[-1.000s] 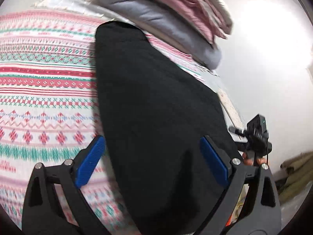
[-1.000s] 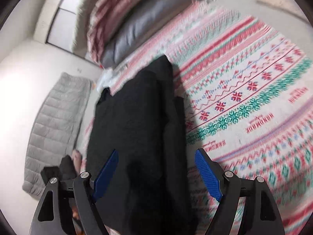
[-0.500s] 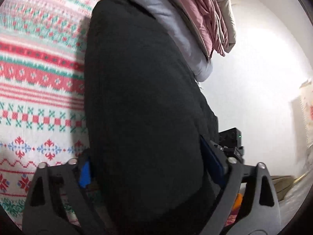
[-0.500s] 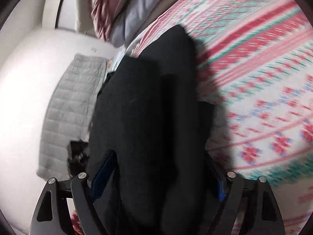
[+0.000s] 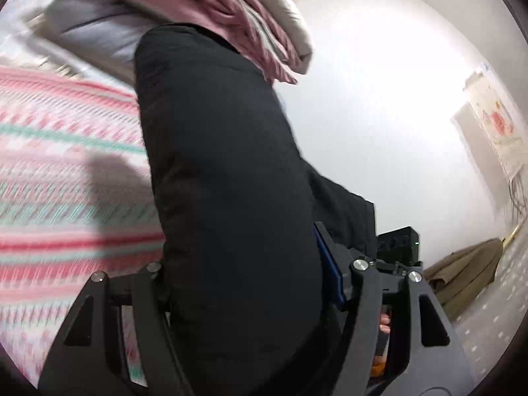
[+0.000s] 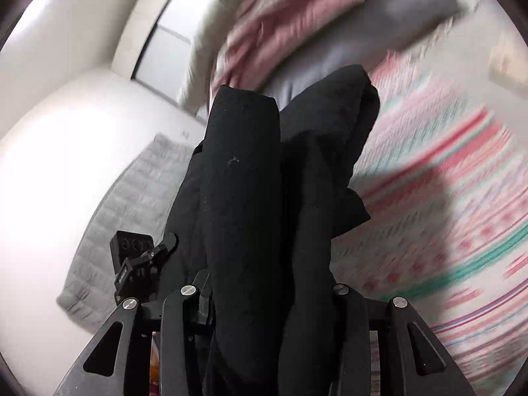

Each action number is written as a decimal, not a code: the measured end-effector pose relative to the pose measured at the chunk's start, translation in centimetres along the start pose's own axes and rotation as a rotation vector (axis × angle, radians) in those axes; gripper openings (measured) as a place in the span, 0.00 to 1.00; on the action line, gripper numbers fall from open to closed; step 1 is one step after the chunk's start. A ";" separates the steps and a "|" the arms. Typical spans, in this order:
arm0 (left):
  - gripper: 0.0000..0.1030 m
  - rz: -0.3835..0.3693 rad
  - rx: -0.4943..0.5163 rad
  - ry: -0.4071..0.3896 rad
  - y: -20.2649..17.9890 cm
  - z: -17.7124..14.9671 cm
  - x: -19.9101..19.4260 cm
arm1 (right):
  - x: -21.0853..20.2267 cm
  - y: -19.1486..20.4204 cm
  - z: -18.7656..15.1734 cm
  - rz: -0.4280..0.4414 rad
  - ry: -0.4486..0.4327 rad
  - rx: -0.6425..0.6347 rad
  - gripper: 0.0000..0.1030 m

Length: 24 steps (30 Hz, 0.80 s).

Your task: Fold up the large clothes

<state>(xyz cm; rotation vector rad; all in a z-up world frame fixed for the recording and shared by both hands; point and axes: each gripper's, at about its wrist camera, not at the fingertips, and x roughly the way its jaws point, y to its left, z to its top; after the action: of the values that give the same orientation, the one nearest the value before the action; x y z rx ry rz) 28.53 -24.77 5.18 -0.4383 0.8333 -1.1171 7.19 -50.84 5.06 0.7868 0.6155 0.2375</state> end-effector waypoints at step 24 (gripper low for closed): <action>0.90 0.513 0.182 0.163 -4.4 -6.5 -0.9 | -6.1 0.6 -2.7 -0.582 -0.033 -0.021 0.73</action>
<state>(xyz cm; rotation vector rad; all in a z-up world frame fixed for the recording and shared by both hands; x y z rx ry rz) 20.68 -25.12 4.45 0.0257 0.9113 -0.7453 0.67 -51.40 6.65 0.5612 0.7819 -0.3005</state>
